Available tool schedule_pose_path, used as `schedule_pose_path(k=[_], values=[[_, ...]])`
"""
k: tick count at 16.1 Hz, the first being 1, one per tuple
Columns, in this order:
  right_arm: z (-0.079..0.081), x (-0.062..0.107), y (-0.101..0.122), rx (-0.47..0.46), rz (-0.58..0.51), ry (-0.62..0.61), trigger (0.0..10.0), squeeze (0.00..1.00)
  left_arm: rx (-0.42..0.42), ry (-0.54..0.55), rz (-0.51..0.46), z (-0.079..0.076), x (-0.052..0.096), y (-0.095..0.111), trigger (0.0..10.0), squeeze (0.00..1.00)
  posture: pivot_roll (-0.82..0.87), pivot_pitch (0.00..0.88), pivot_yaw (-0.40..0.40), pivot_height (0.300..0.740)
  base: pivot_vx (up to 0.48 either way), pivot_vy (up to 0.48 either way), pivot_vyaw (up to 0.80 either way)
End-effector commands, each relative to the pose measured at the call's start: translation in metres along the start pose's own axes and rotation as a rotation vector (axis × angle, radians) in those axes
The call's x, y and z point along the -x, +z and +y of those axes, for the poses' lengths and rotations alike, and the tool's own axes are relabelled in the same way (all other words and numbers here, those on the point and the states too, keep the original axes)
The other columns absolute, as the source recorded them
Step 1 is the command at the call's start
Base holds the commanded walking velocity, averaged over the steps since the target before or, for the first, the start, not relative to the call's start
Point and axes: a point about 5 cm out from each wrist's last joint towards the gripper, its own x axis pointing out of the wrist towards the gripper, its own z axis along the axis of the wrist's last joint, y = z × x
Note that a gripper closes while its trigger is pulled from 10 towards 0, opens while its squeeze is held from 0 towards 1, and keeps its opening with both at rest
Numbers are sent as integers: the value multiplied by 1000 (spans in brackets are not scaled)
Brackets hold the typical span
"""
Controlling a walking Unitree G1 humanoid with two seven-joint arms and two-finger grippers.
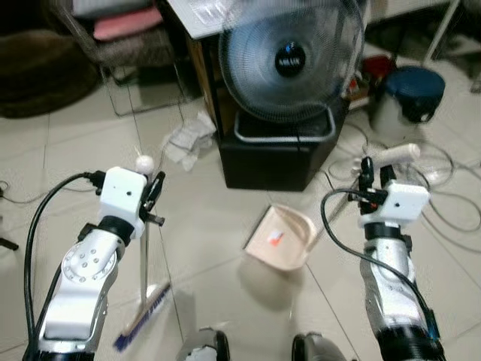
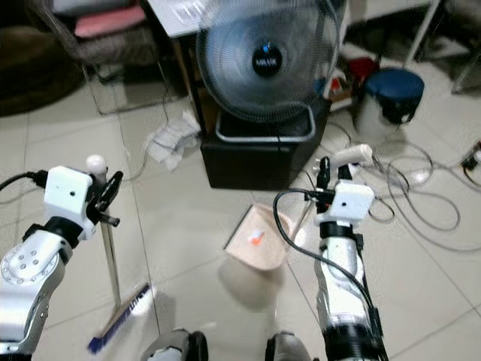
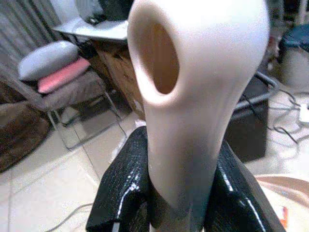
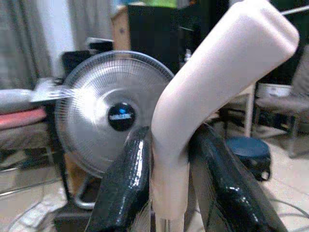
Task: Sweep floor
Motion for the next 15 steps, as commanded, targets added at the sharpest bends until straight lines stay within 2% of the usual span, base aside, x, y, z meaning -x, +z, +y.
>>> schedule_pose_path(k=[1,3,5,7,12,15], values=[[3,-1,11,-8,-18,24,6235,0,-20,16,-3,5,-1,0,10000,0,-34,55,95,740,0,0,0],[-3,2,14,18,17,15,10000,0,-11,16,-10,3,-3,-1,10000,0,-45,48,97,740,0,0,0],[-10,1,11,41,68,26,10000,0,12,14,-19,0,-5,0,10000,0,-53,36,93,740,0,0,0],[-11,1,6,28,122,64,10000,0,28,18,-25,-3,-7,0,10000,0,-61,10,94,740,0,0,0],[-1,11,3,18,265,162,10000,0,55,-16,-59,-15,-14,2,10000,0,-89,0,95,740,0,0,0],[8,19,4,-4,286,172,10000,0,89,-43,-39,-21,-13,1,10000,0,-90,0,95,740,0,0,0]])
